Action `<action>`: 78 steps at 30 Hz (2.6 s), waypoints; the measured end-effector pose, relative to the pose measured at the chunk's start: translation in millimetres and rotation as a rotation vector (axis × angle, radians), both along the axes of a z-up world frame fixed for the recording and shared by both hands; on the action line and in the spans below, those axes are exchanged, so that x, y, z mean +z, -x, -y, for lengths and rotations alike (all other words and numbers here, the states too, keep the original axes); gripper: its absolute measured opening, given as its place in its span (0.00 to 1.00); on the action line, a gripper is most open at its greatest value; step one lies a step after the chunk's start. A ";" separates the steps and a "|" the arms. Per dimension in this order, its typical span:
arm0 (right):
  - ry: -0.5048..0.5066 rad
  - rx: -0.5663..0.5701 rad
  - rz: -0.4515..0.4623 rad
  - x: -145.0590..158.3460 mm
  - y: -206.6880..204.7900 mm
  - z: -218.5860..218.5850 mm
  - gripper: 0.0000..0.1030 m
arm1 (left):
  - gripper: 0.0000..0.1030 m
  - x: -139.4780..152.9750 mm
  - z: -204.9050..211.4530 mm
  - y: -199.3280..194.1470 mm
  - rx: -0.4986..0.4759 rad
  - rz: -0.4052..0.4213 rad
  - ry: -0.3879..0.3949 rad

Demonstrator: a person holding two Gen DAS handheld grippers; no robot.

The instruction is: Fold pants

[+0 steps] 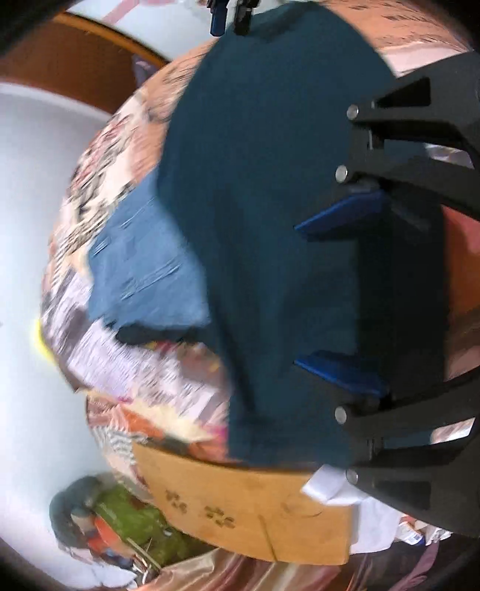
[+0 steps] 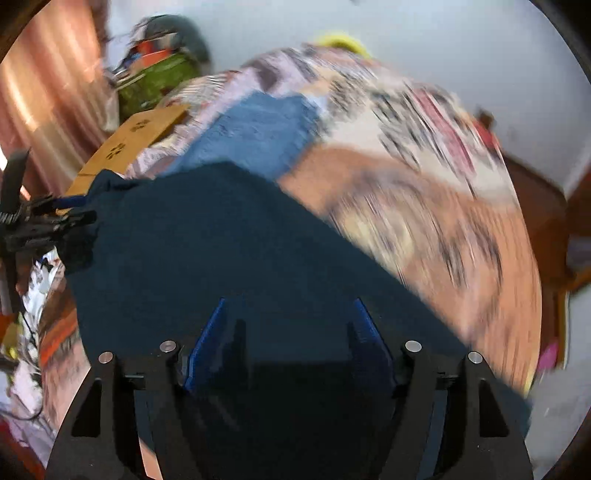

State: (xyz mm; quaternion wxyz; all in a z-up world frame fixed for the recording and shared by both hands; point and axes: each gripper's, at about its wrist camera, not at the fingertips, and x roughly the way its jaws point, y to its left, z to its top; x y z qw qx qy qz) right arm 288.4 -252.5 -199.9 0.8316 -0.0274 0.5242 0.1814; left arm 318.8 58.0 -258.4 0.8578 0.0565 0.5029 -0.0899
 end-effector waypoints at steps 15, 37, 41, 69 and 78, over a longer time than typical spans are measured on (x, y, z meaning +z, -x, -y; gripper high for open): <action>-0.190 -0.546 0.003 -30.6 153.9 186.6 0.66 | 0.68 19.3 28.8 55.2 0.024 0.014 -0.055; -0.428 -1.022 0.034 -85.5 222.9 326.8 0.66 | 0.72 -6.4 315.3 20.0 -0.409 -0.081 -0.051; -0.516 -1.018 -0.021 -107.4 216.2 327.6 0.67 | 0.84 -12.4 324.3 29.8 -0.433 -0.027 -0.115; -0.538 -1.002 0.303 -23.3 205.8 331.2 0.14 | 0.91 6.7 312.2 42.3 -0.402 -0.038 0.018; -0.524 -0.801 0.479 65.9 172.8 278.6 0.14 | 0.91 42.4 259.3 48.7 -0.330 0.049 0.082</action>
